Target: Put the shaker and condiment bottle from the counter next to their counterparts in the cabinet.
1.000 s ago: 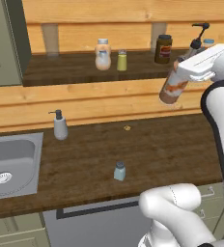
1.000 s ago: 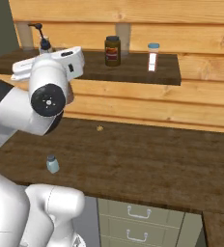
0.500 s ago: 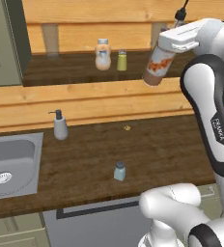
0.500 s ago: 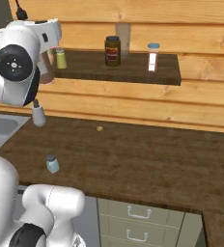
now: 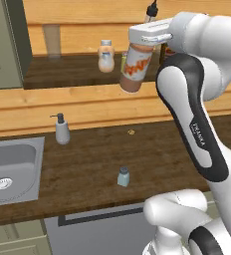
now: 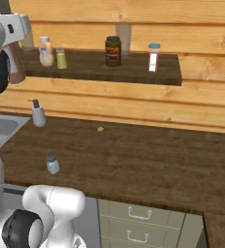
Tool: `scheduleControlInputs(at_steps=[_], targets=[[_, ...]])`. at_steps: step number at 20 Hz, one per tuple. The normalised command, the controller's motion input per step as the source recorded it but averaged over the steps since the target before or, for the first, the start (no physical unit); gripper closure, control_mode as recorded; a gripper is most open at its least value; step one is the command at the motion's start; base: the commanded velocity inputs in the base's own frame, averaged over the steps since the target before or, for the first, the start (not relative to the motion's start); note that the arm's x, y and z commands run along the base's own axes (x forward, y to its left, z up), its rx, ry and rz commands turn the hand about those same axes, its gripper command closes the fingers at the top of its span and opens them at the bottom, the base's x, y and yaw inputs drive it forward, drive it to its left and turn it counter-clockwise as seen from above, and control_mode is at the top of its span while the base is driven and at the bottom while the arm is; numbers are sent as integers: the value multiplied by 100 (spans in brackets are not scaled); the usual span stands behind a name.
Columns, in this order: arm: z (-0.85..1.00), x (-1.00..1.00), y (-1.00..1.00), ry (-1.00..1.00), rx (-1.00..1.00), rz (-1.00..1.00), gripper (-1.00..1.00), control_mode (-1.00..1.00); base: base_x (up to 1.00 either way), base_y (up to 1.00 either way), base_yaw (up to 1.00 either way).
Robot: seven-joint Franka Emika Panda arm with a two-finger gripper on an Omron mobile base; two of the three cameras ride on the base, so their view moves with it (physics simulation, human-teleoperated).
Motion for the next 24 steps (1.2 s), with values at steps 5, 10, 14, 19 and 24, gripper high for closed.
scheduleControlInputs(at_steps=[5, 10, 14, 19, 24], targets=[[-1, 12, 42, 2, 0, 7, 100, -100, 0, 0, 0], [-1, 41, 25, 1, 0, 0, 100, -100, 0, 0, 0], [0, 29, 7, 0, 0, 0, 100, -100, 0, 0, 0], [0, 15, 1, 0, 0, 0, 100, -100, 0, 0, 0], [1, 28, 0, 5, 0, 0, 100, -100, 0, 0, 0]])
